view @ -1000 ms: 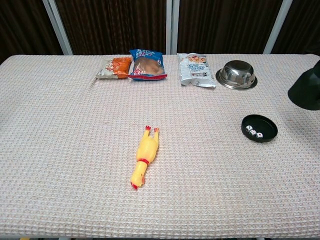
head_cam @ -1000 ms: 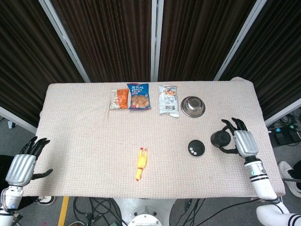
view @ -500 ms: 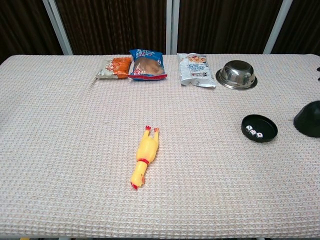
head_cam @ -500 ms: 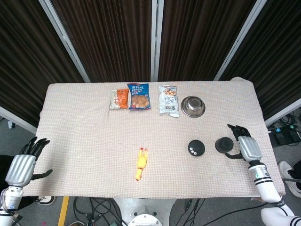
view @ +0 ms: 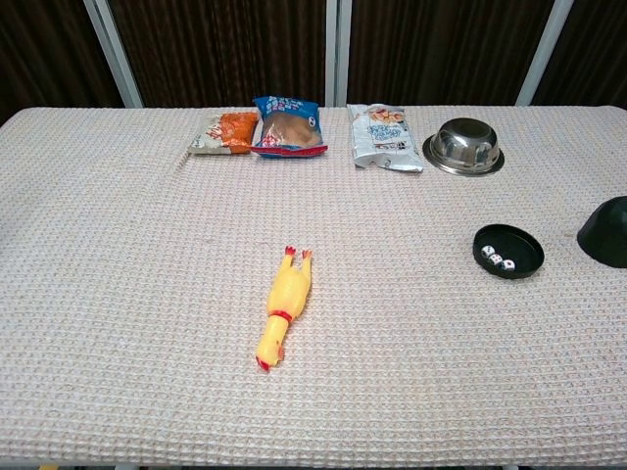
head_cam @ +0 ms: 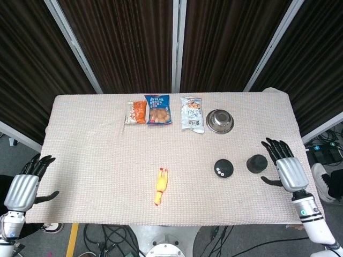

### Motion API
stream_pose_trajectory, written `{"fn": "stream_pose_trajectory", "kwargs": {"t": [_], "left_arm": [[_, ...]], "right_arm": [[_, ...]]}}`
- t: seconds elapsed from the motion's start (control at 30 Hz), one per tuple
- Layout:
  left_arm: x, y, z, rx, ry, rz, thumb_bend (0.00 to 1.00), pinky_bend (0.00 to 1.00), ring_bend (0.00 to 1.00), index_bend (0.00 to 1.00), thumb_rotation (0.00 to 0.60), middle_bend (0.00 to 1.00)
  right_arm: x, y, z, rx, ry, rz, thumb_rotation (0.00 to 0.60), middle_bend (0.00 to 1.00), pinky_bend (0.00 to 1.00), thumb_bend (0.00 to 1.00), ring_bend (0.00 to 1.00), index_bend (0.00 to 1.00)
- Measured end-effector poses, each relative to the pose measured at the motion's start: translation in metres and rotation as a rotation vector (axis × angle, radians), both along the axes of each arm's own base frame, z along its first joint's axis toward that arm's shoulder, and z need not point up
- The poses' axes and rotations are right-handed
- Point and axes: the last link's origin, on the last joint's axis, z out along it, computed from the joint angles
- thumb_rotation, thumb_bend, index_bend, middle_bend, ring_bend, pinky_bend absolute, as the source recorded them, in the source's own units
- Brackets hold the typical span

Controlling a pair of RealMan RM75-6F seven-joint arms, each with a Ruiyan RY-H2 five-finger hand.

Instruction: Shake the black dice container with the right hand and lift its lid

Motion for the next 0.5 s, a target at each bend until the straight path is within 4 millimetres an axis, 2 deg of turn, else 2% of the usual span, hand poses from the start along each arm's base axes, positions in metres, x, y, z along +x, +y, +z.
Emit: {"fn": "stream_pose_trajectory", "kwargs": {"t": [0.17,0.27,0.5], "left_arm": [[0.002,0.000,0.004,0.013,0.006,-0.006,0.09,0.16,0.03,0.13,0.600,0.11],[0.003,0.000,0.005,0.016,0.008,-0.007,0.09,0.16,0.03,0.13,0.600,0.11],[0.002,0.000,0.005,0.025,0.012,-0.004,0.09,0.16,0.03,0.13,0.600,0.11]], "right_arm": [[-0.007,0.028,0.011,-0.075,0.178,-0.015,0.600,0.00,0.00,0.00,0.00,0.00],[-0.012,0.042,0.016,-0.116,0.217,-0.039,0.600,0.00,0.00,0.00,0.00,0.00],[-0.014,0.050,0.016,-0.127,0.214,-0.049,0.600,0.00,0.00,0.00,0.00,0.00]]}}
